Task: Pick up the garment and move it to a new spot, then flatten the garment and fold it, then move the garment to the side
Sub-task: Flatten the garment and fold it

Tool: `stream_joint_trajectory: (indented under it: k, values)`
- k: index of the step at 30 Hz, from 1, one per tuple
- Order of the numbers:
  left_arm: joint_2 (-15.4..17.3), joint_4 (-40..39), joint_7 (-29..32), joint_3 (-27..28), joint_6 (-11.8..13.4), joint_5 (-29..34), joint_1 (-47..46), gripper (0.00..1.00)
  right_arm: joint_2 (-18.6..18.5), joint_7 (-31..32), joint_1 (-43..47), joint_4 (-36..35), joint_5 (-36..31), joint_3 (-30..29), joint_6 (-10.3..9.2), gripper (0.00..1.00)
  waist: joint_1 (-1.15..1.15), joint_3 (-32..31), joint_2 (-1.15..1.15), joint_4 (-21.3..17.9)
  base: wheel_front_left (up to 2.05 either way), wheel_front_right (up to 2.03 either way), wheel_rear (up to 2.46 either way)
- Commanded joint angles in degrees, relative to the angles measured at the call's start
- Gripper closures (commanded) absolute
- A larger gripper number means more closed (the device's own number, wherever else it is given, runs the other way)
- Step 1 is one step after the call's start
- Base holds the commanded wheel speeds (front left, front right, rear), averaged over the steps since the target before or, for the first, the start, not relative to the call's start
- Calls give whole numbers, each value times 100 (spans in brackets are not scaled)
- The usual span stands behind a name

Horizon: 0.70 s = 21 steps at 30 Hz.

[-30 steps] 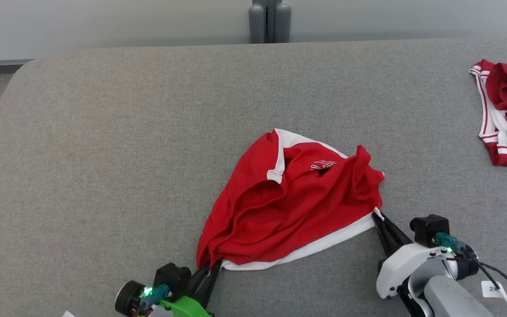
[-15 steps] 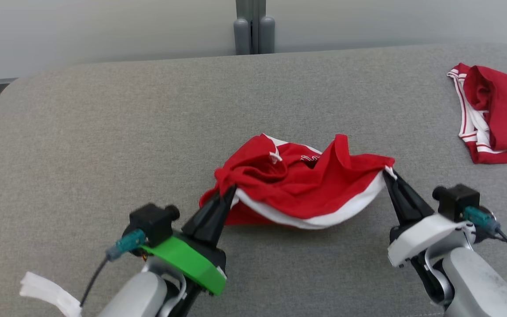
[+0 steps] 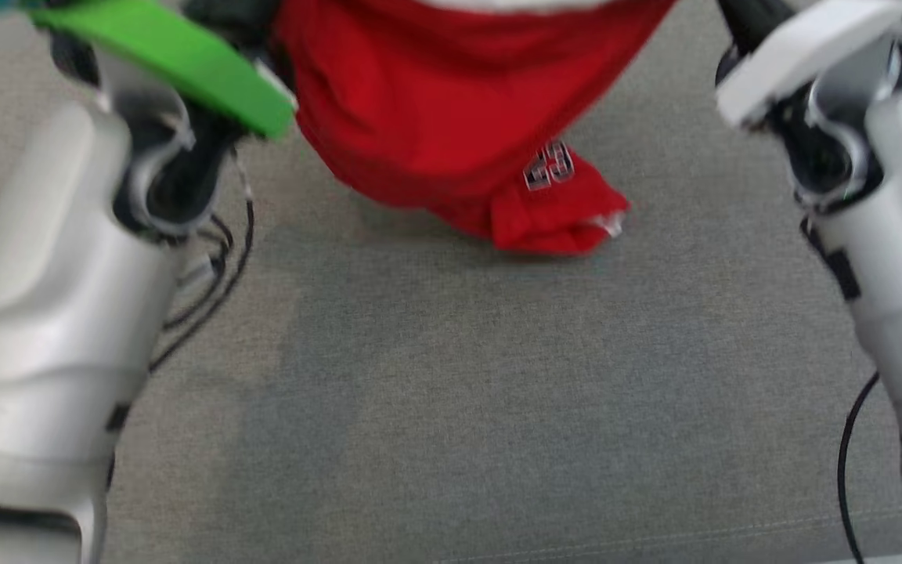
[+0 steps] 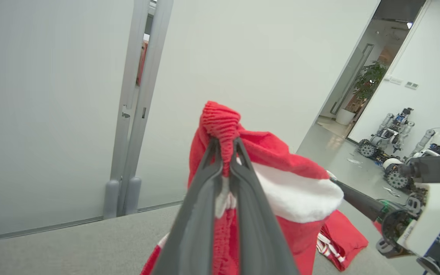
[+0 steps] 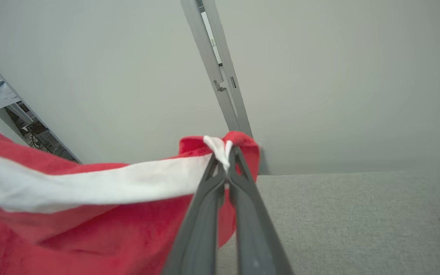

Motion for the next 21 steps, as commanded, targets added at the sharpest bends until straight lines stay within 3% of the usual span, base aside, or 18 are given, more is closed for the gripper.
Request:
stream_joint_trajectory:
  k: [1, 4, 11, 16, 21]
  values:
    - [-59, 225, -20, 135, -8, -76, -615, 100, 17, 153, -607, 192, 64, -107, 0, 100, 0, 830, 0, -203, 0, 0, 0]
    - [-128, 766, -24, 247, -7, 40, -1750, 100, 148, 343, -1710, 634, 26, -245, 0, 100, 0, 1207, 0, -282, 0, 0, 0]
    - [-274, 1528, -436, 14, -8, 219, -3713, 100, 503, 33, -3683, 1598, -160, -597, 0, 100, 0, 1712, 0, -410, 0, 0, 0]
    - [-171, 1820, -690, -366, -8, 116, -4166, 100, 573, -169, -4141, 2128, -235, -567, 0, 100, 0, 1858, 0, -423, 0, 0, 0]
    - [8, 1985, -929, -759, -8, -180, -3718, 100, 568, -313, -3770, 2391, 3, -397, 0, 100, 0, 1973, 0, -392, 0, 0, 0]
